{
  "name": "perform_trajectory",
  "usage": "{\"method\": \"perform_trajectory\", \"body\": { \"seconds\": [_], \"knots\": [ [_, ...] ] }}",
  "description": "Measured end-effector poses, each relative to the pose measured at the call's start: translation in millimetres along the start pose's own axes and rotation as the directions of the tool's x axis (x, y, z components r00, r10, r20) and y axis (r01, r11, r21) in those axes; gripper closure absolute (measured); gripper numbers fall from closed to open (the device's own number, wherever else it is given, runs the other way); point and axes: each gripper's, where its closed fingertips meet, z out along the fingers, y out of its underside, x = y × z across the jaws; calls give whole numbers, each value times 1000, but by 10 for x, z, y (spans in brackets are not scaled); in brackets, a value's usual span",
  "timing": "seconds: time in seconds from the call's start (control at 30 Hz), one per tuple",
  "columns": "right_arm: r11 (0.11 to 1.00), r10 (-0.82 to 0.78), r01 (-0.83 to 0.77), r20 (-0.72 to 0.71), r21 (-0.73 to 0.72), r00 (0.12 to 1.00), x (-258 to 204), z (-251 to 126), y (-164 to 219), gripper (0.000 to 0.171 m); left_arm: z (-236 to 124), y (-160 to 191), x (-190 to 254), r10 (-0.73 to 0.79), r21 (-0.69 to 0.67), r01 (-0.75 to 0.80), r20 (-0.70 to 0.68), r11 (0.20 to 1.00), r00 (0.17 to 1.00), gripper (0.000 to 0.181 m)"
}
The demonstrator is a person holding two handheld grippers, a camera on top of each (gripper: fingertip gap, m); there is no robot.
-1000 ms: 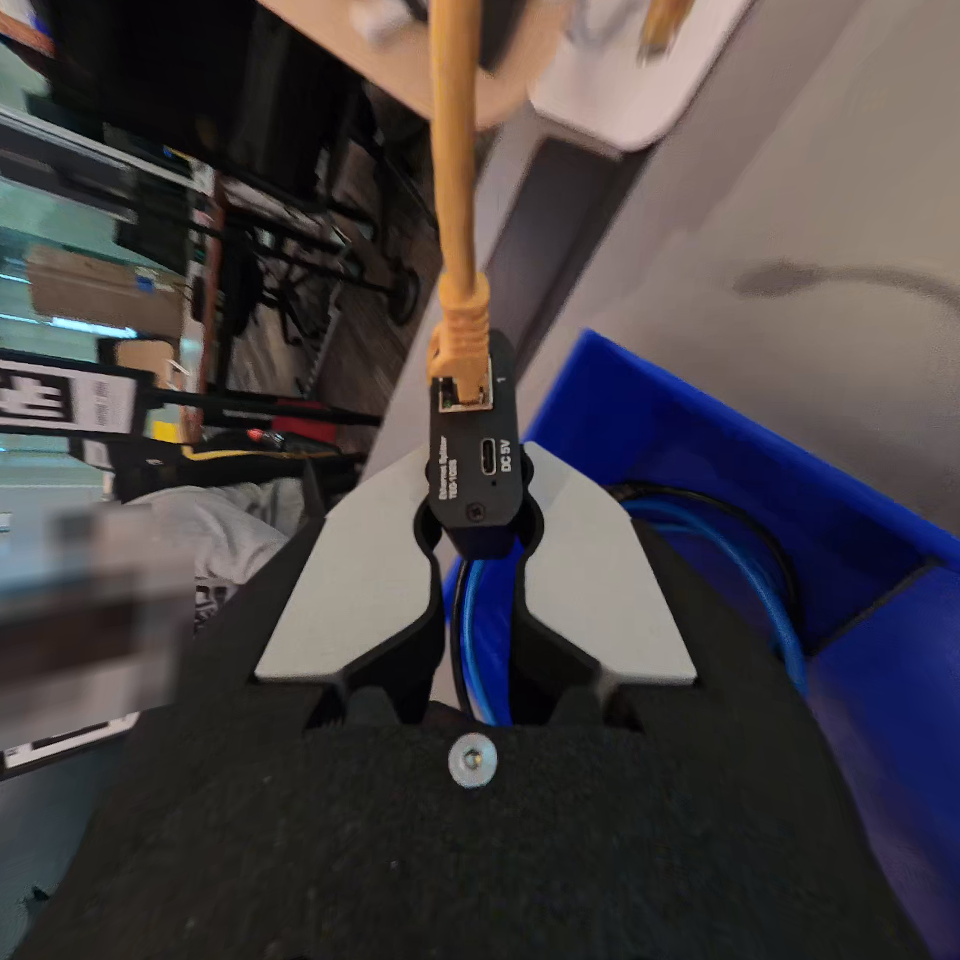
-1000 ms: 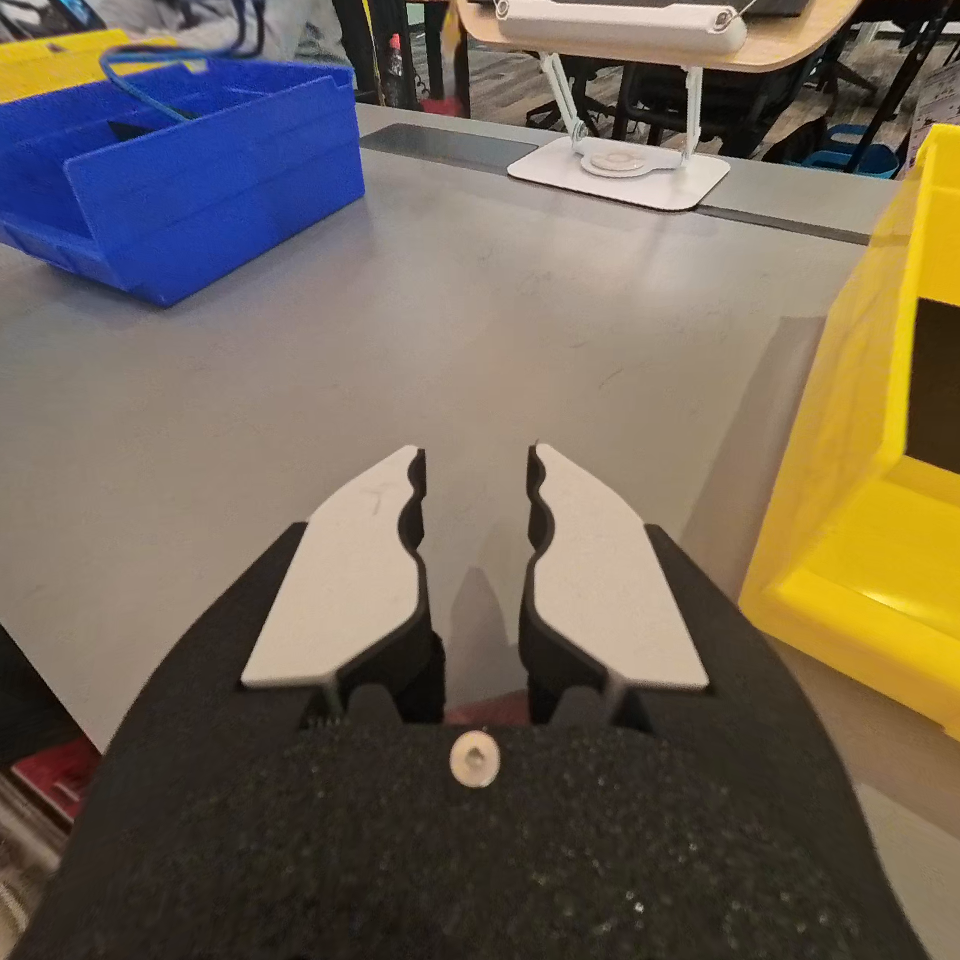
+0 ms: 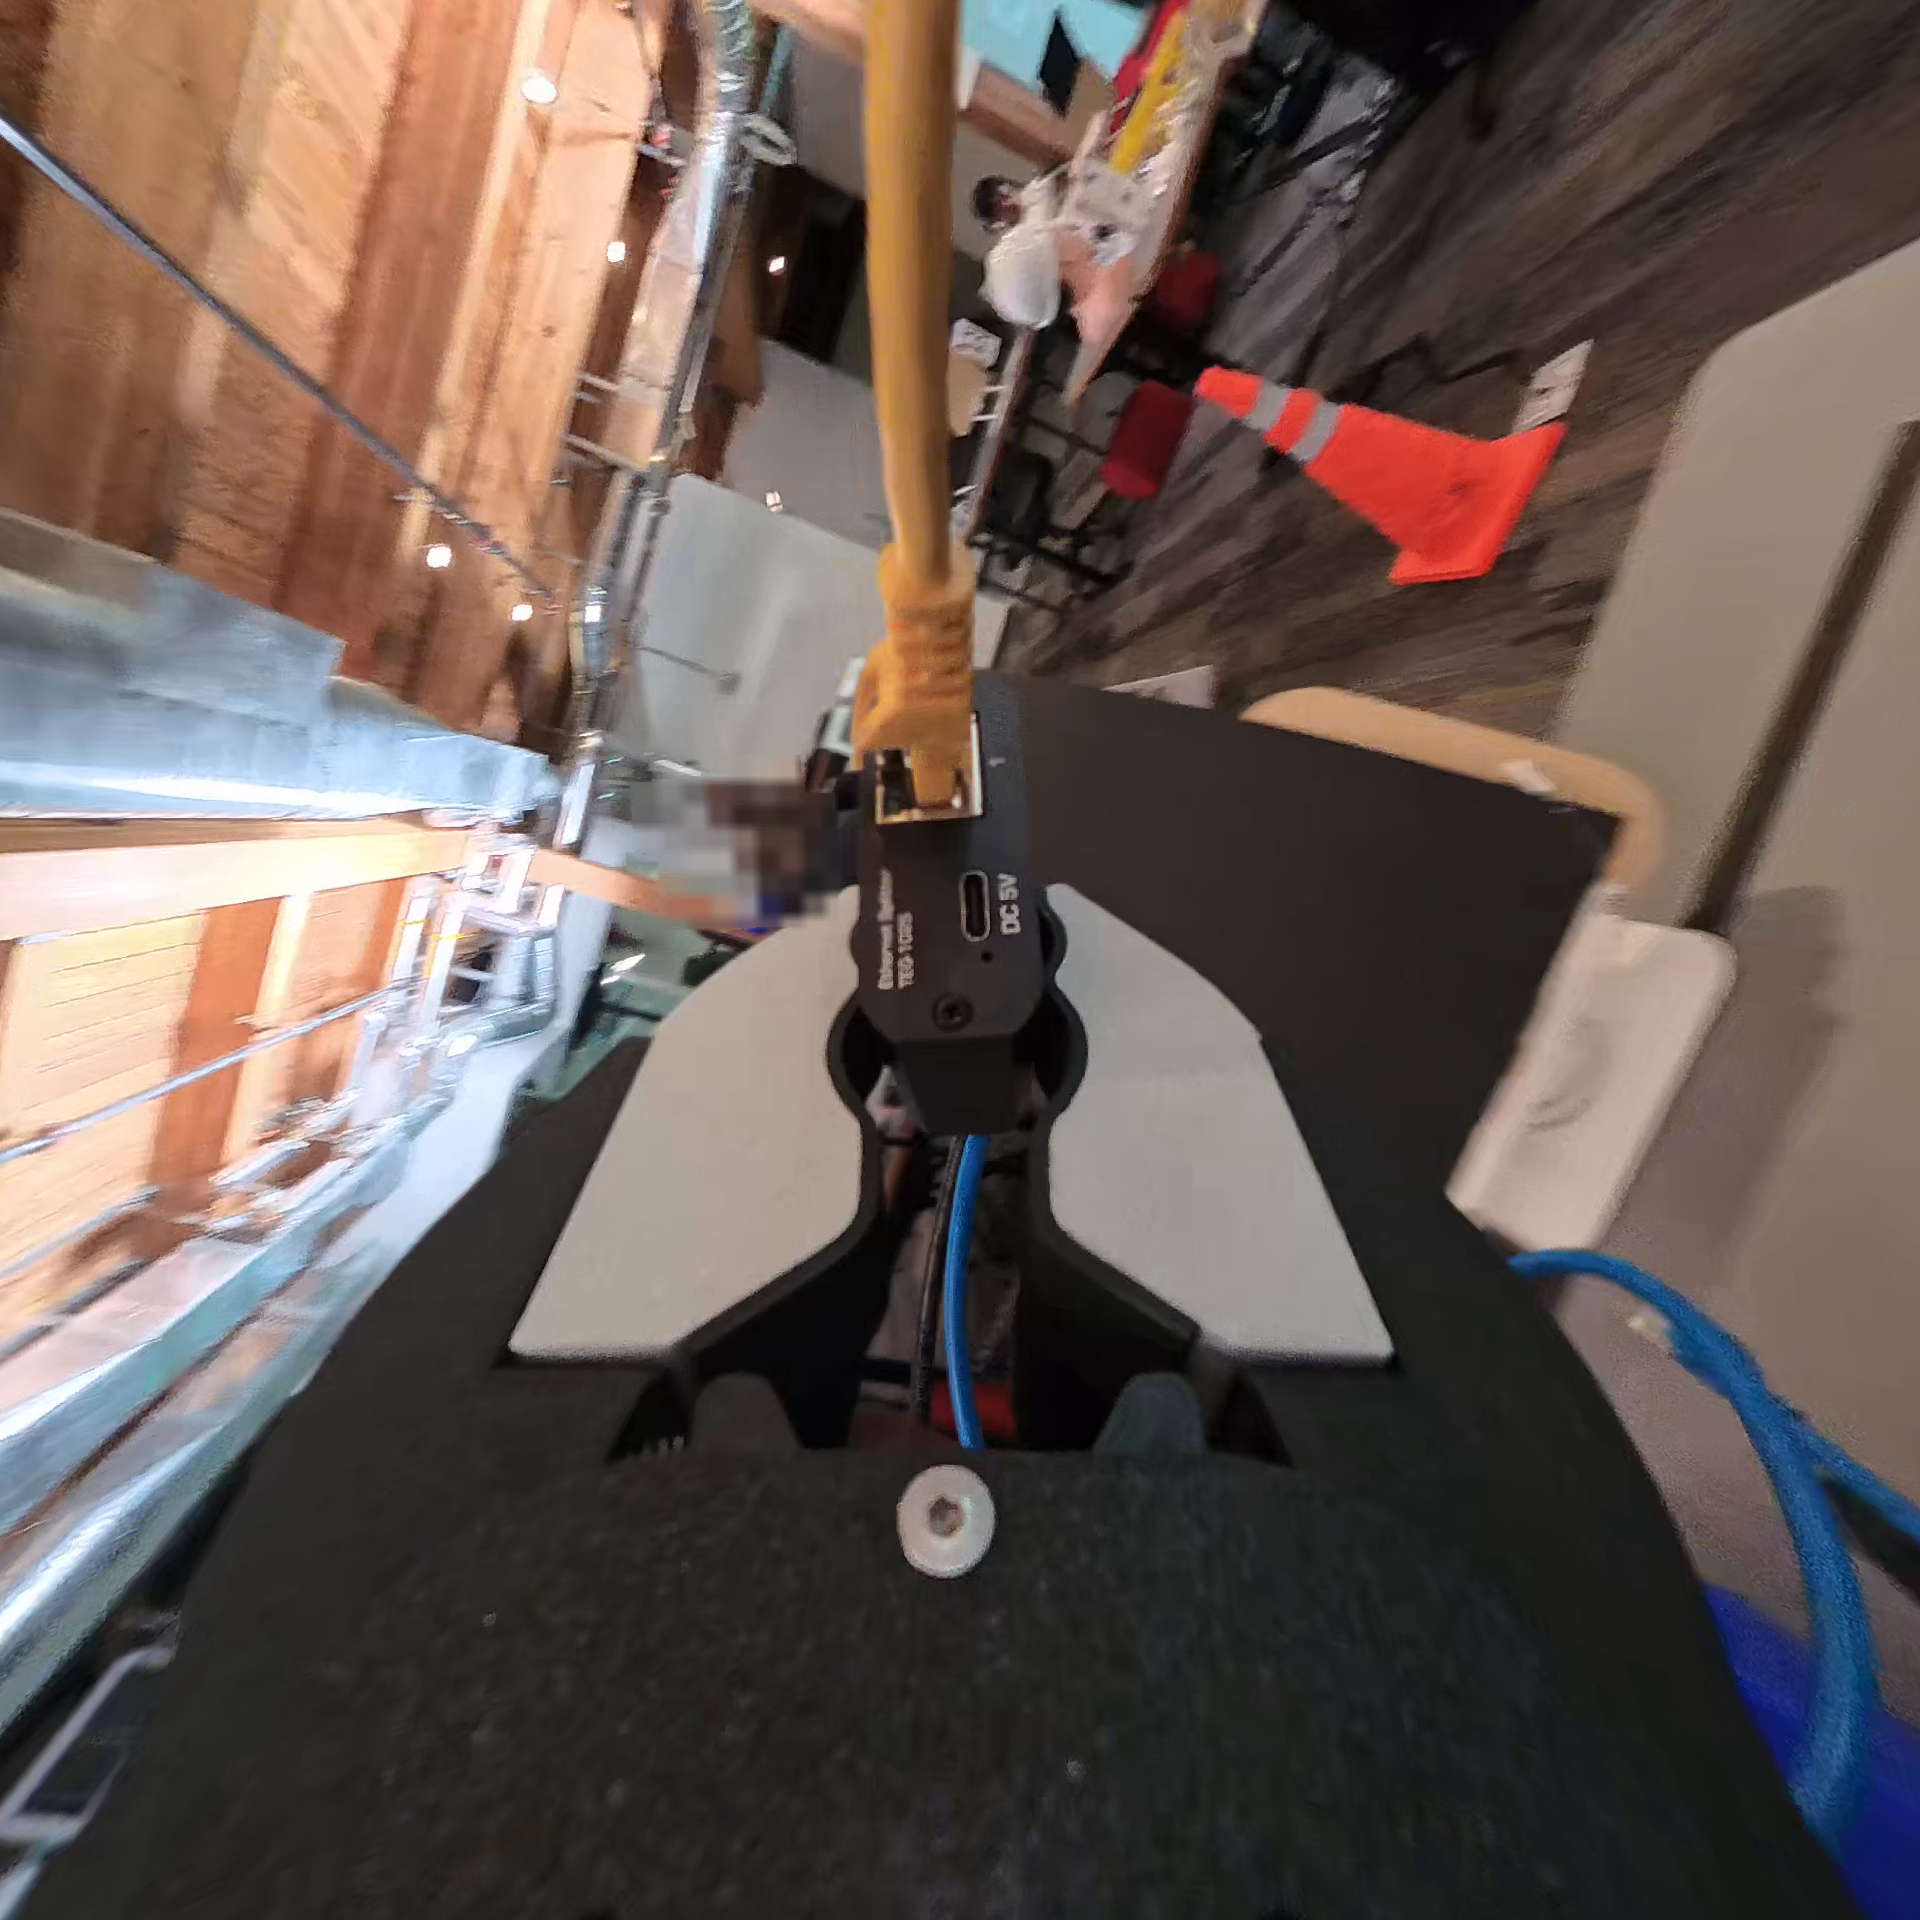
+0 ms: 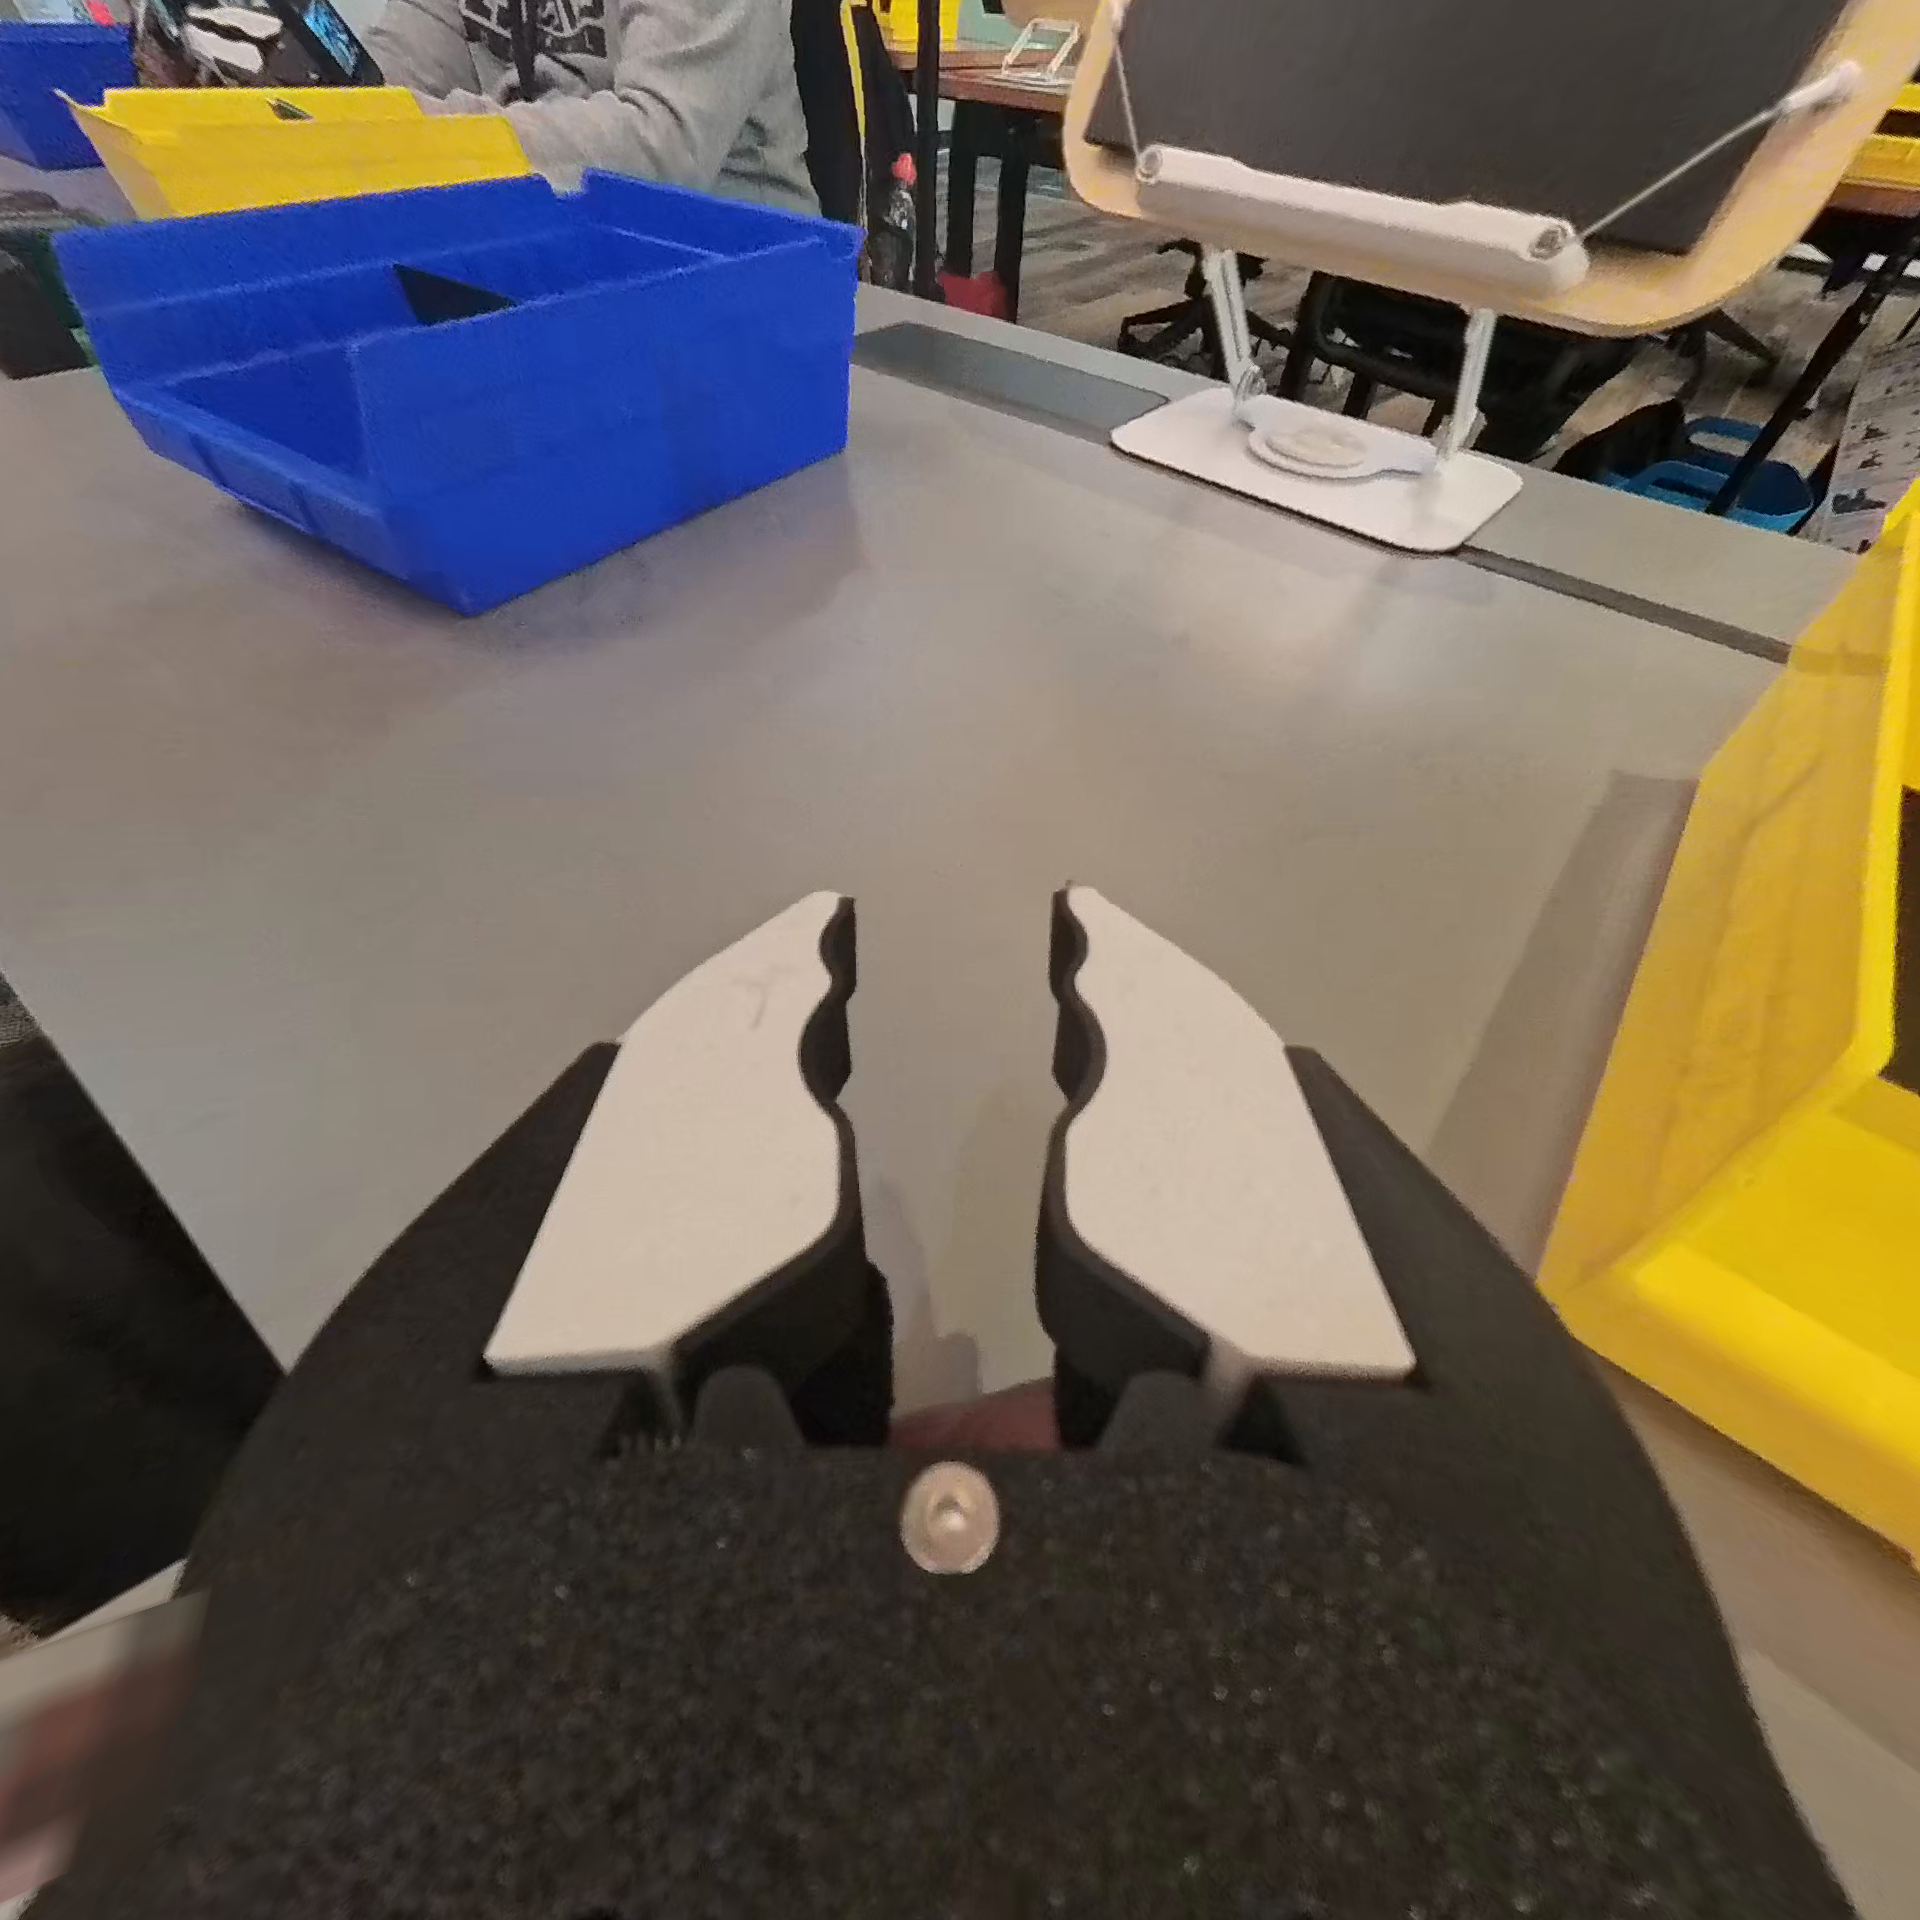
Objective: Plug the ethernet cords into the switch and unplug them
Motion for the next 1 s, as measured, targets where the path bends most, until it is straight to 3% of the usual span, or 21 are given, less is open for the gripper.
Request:
{"method": "perform_trajectory", "body": {
  "seconds": [0.2,0.33,0.4,0.5,0.63,0.73,0.87,1.0],
  "knots": [
    [1000,-22,19,123,22,992,-237,-34,-66,135,168,358,2341,-102,27,114,-270,993,957,156],
    [997,75,-66,286,-41,955,-431,-47,0,128,156,584,3342,87,-4,-90,-238,996,967,156],
    [999,34,-19,315,-50,948,-441,-82,-58,125,119,648,3688,135,-11,-143,-258,990,957,156],
    [970,-240,242,189,12,952,-189,-159,-387,130,34,655,4062,135,27,-134,-324,991,936,156],
    [799,-600,601,49,-17,799,252,-125,-815,143,-30,697,4296,148,38,-144,-370,989,917,156],
    [772,-623,633,124,-58,772,374,79,-943,140,-68,735,4381,139,27,-140,-401,990,906,156],
    [731,-602,666,318,-149,732,219,482,-699,134,-54,809,4401,101,-6,-114,-423,993,901,157],
    [686,-649,706,292,-176,703,293,799,-597,139,-106,840,4436,78,-2,-87,-426,996,902,157]
  ]
}}
